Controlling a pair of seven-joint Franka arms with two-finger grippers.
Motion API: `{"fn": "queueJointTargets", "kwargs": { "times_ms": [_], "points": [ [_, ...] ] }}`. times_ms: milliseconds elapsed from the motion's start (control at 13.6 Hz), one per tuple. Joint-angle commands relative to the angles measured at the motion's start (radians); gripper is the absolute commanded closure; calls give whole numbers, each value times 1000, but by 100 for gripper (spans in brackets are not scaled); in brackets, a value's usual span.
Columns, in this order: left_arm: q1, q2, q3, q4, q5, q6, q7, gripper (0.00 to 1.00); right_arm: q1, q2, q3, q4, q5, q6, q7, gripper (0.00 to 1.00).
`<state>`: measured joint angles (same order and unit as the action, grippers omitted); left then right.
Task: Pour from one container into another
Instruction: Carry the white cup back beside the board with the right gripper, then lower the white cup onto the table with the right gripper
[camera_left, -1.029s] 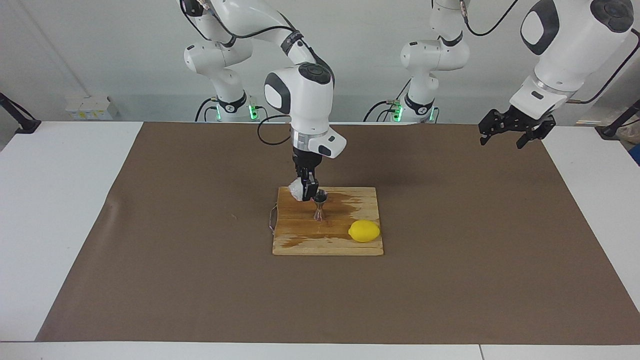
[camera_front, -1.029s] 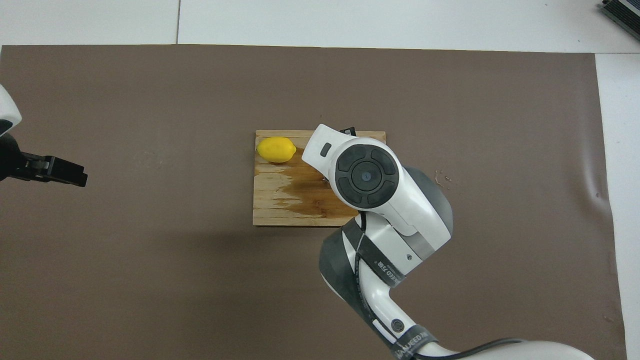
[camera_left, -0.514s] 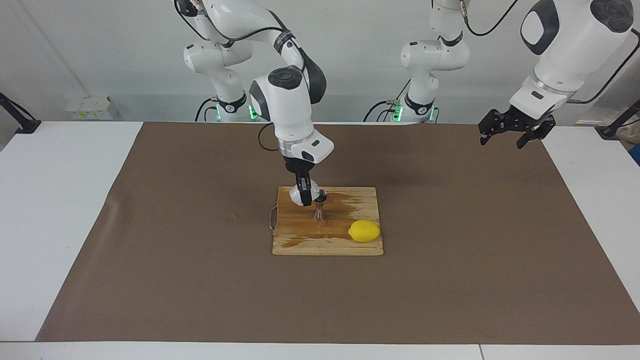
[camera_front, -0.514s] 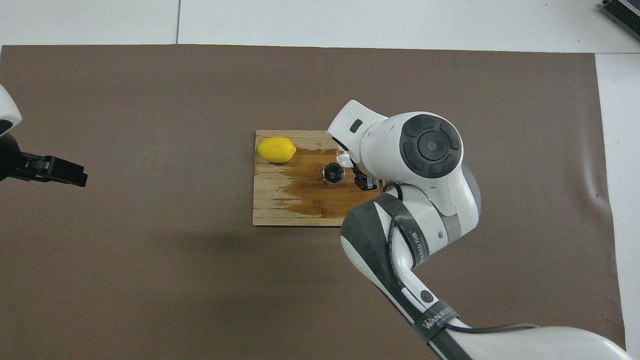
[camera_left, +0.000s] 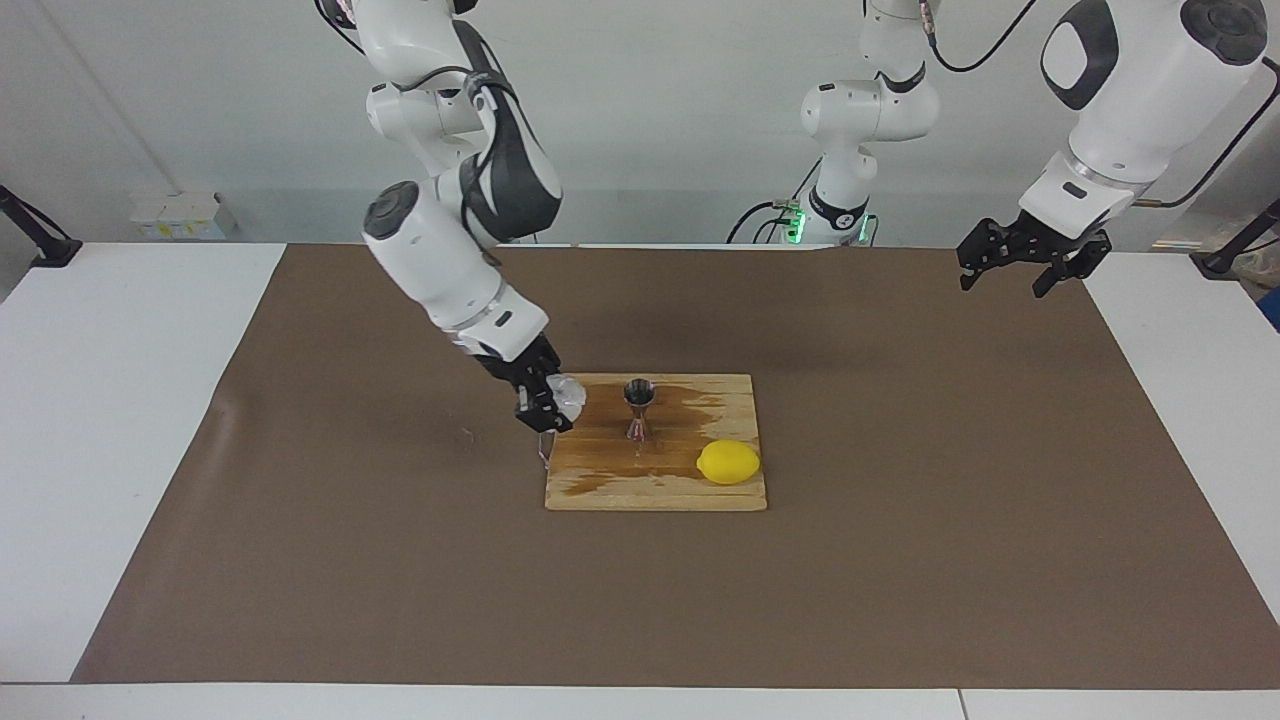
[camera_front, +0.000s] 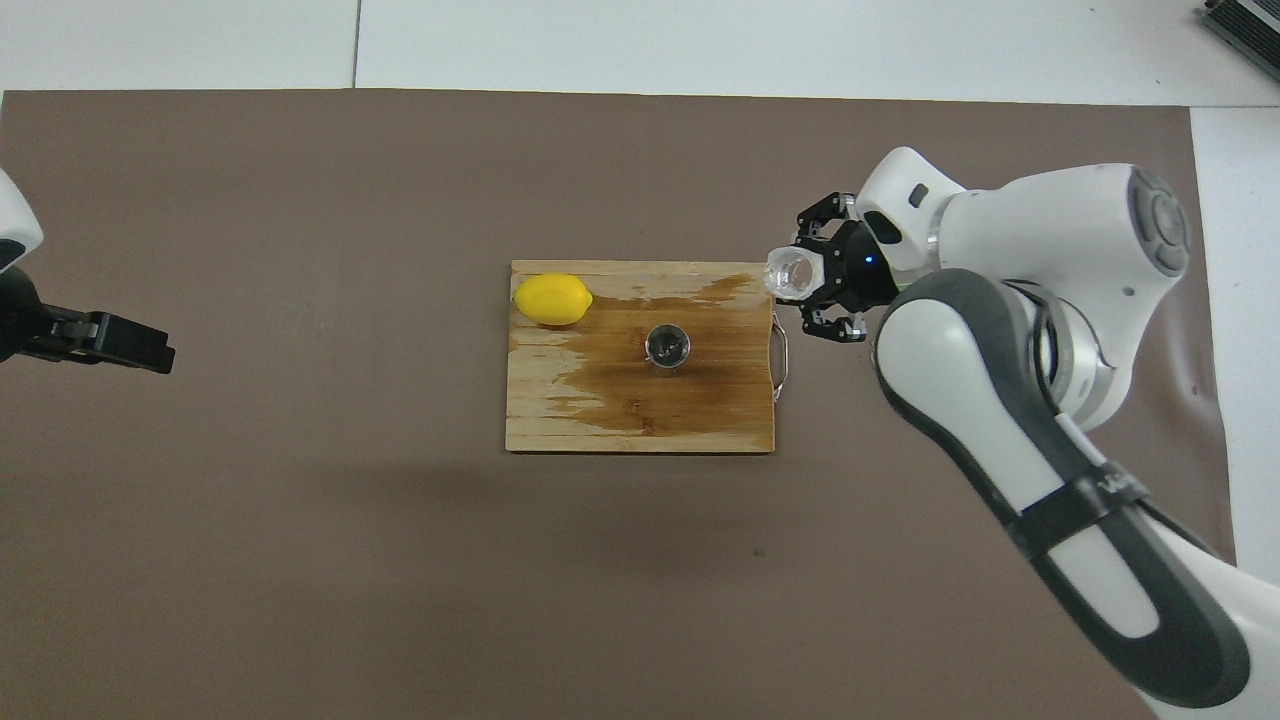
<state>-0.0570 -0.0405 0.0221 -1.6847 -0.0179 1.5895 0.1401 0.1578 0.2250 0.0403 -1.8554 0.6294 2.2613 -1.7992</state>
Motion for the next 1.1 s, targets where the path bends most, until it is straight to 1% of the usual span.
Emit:
{"fn": "queueJointTargets", "kwargs": {
  "times_ms": [0, 73, 147, 294, 367, 441, 514, 661, 808, 882, 955, 1029],
  "points": [
    [14, -24, -11, -24, 16, 7, 6, 0, -124, -61, 15, -143, 210, -15, -231, 99],
    [14, -24, -11, -24, 16, 7, 6, 0, -167, -58, 15, -171, 267, -38, -303, 99],
    [14, -24, -11, -24, 16, 7, 6, 0, -211, -52, 13, -201, 298, -57, -357, 99],
    [14, -24, -11, -24, 16, 7, 6, 0, -279, -50, 13, -257, 314, -78, -414, 99],
    [14, -22, -11, -24, 16, 7, 6, 0, -309, -41, 13, -268, 315, -88, -449, 99],
    [14, -24, -11, -24, 16, 7, 6, 0, -335, -8, 13, -271, 331, -120, -485, 98],
    [14, -24, -11, -24, 16, 7, 6, 0, -357, 20, 13, -271, 355, -132, -530, 97],
    [14, -22, -13, -24, 16, 7, 6, 0, -366, 68, 13, -271, 409, -132, -627, 95],
    [14, -24, -11, -24, 16, 7, 6, 0, -366, 91, 13, -271, 441, -126, -667, 90],
    [14, -24, -11, -24, 16, 7, 6, 0, -366, 92, 13, -268, 444, -125, -667, 81],
    [14, -24, -11, -24, 16, 7, 6, 0, -366, 92, 13, -268, 447, -123, -663, 34],
    [14, -24, -11, -24, 16, 7, 6, 0, -363, 92, 13, -265, 446, -131, -646, 0]
  ]
}}
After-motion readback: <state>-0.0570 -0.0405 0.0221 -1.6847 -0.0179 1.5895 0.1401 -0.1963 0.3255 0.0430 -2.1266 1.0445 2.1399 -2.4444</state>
